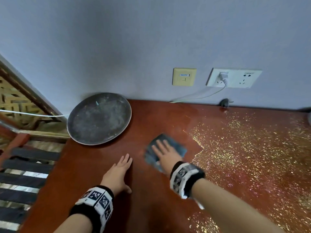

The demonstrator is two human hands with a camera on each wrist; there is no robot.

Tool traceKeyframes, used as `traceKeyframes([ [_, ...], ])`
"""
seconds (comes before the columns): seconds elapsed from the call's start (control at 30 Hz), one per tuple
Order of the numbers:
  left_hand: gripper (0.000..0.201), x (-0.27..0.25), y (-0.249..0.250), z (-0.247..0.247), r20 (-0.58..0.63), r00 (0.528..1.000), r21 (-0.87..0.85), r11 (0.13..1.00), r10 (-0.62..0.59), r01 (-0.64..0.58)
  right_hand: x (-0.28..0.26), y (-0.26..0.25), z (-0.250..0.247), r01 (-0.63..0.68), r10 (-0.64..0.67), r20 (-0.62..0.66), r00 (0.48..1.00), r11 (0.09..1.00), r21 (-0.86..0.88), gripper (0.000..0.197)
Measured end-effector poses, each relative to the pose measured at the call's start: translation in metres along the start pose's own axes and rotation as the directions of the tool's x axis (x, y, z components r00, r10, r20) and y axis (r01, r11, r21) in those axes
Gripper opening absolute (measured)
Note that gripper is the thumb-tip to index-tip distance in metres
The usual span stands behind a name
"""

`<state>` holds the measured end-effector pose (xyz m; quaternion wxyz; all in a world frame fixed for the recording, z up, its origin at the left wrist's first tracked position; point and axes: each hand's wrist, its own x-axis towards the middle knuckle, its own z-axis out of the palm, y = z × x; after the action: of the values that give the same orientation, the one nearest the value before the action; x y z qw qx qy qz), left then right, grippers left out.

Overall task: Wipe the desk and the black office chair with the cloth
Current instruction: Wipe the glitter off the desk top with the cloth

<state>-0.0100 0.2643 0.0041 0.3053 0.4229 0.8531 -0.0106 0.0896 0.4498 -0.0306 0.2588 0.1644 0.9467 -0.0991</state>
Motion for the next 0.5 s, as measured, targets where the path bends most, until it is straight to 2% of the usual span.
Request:
traceKeyframes([
  [0.07, 0.114, 0.009, 0.003, -0.007, -0.009, 1.0, 0.006, 1.0, 0.009, -0.008, 0.0, -0.03, -0.001, 0.107, -0.109, 0.044, 0.993, 0.993, 0.043, 0.064],
  [0.1, 0.113, 0.014, 0.005, -0.011, -0.014, 1.0, 0.003, 1.0, 0.013, -0.013, 0.003, -0.03, -0.006, 0.107, -0.109, 0.048, 0.993, 0.993, 0.053, 0.065],
  [0.2, 0.111, 0.029, 0.013, -0.021, -0.019, 0.999, -0.008, 0.999, 0.036, -0.036, 0.015, 0.021, -0.02, -0.028, 0.027, 0.013, 1.0, 0.997, 0.07, 0.068],
  [0.27, 0.11, 0.037, 0.022, -0.025, -0.016, 0.998, -0.003, 0.999, 0.054, -0.054, 0.015, 0.067, -0.029, -0.175, 0.173, 0.021, 0.985, 0.979, 0.102, 0.069],
  [0.33, 0.108, 0.043, 0.031, -0.028, -0.007, 0.998, -0.004, 0.998, 0.059, -0.059, 0.009, 0.089, -0.033, -0.242, 0.241, 0.025, 0.97, 0.963, 0.117, 0.068],
  [0.4, 0.109, 0.05, 0.038, -0.027, 0.007, 0.998, 0.0, 0.998, 0.06, -0.06, 0.005, 0.076, -0.034, -0.209, 0.207, 0.027, 0.978, 0.971, 0.113, 0.066],
  [0.5, 0.114, 0.06, 0.043, -0.025, 0.019, 0.999, 0.023, 0.999, 0.049, -0.049, 0.0, 0.022, -0.024, 0.018, -0.019, 0.068, 0.998, 1.0, 0.012, 0.065],
])
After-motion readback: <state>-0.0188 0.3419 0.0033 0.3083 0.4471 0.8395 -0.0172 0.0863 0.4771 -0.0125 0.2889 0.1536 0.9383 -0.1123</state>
